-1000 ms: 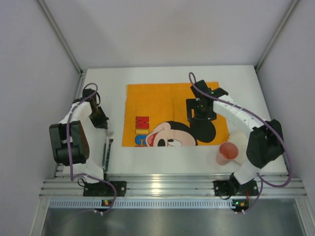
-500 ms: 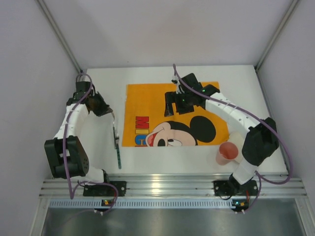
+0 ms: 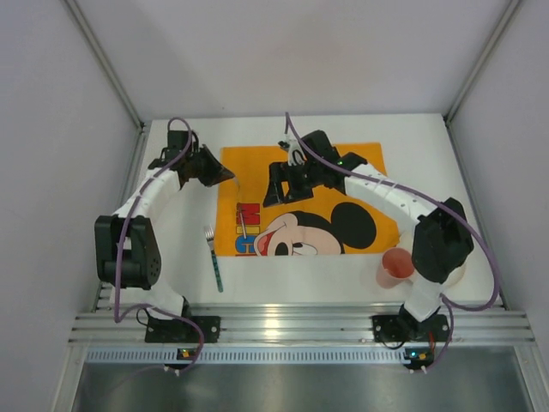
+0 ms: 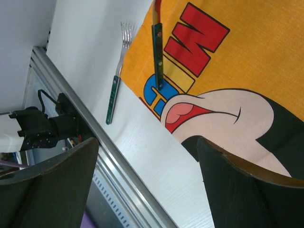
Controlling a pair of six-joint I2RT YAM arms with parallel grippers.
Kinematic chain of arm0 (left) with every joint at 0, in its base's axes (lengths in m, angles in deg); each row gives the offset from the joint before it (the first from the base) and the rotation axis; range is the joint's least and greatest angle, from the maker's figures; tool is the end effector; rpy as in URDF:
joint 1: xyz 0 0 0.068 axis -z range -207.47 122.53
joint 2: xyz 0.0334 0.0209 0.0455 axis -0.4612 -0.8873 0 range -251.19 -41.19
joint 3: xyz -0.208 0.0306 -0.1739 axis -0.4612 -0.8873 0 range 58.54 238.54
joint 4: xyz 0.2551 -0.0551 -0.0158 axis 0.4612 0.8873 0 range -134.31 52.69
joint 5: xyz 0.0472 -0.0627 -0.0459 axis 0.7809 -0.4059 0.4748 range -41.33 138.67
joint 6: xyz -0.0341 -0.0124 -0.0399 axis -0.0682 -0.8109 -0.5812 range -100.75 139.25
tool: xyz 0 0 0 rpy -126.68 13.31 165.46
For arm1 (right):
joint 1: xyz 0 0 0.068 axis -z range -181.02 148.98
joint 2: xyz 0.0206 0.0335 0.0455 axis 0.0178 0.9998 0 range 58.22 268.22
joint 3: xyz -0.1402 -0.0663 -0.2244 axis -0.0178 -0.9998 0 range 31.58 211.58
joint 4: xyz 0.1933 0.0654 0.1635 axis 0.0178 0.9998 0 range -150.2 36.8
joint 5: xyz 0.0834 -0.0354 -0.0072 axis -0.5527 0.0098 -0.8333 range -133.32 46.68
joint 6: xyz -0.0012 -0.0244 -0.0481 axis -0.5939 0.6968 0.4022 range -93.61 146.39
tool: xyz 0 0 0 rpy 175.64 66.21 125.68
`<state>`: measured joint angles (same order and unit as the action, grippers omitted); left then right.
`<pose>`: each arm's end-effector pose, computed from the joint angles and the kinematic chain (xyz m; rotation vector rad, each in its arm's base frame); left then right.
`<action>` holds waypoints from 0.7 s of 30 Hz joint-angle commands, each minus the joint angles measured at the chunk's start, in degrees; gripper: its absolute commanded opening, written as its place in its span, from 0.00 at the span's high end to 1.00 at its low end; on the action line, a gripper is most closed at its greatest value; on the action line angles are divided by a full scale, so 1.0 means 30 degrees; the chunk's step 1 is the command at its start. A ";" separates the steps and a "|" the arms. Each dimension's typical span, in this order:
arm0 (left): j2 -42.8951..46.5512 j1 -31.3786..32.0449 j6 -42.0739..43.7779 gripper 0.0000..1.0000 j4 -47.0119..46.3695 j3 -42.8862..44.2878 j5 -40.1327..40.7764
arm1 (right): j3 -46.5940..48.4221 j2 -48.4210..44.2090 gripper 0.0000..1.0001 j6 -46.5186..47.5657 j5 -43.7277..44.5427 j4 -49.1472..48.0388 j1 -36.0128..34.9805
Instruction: Set the dinner table for one person
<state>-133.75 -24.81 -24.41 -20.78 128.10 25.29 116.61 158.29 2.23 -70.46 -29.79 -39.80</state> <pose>0.3531 -0.0305 0.2594 -0.6729 2.3799 -0.8553 0.2957 0.2585 0.2924 -0.5663 2.4613 1.0548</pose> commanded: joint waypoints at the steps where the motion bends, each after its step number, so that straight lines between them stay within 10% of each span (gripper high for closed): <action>1: -0.0554 0.0725 -0.1441 1.00 -0.2274 0.1744 -0.1112 | 0.0014 0.0567 0.15 -0.0267 -0.0829 -0.1730 -0.0226; 21: -0.1288 0.2249 -0.5574 1.00 -0.5762 0.2976 -0.4219 | 0.1801 0.3410 0.38 0.0818 0.1692 -0.1759 -0.0460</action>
<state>-138.23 -18.43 -37.72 -33.37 134.92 15.00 118.65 168.28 3.85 -65.87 -32.41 -39.94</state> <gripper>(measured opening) 0.021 0.635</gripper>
